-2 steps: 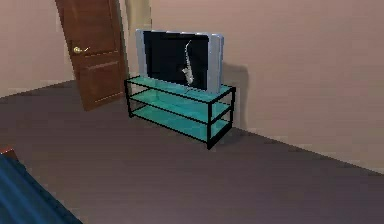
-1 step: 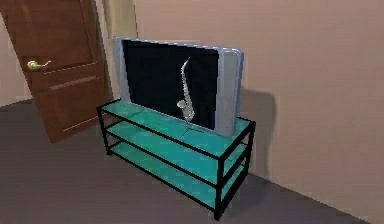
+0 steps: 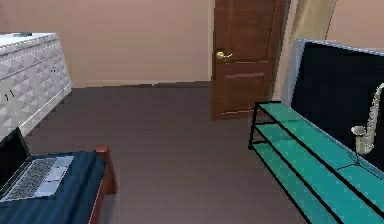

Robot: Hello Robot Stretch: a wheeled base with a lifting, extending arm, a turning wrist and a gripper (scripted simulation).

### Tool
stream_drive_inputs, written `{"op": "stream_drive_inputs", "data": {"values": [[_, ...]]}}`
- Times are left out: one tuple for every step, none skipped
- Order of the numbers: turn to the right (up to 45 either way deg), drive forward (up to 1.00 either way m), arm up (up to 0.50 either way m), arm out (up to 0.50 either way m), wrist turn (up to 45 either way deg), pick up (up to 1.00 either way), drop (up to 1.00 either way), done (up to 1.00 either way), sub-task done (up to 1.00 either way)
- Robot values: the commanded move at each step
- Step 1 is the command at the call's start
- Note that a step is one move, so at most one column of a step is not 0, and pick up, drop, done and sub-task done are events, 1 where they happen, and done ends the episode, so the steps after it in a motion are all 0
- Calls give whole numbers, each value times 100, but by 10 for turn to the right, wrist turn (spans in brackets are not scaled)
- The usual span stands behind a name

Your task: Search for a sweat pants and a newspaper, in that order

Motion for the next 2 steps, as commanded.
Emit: {"op": "stream_drive_inputs", "data": {"values": [[-30, 0, 0, 0, 0, 0, 0, 0, 0], [0, 100, 0, 0, 0, 0, 0, 0, 0]]}}
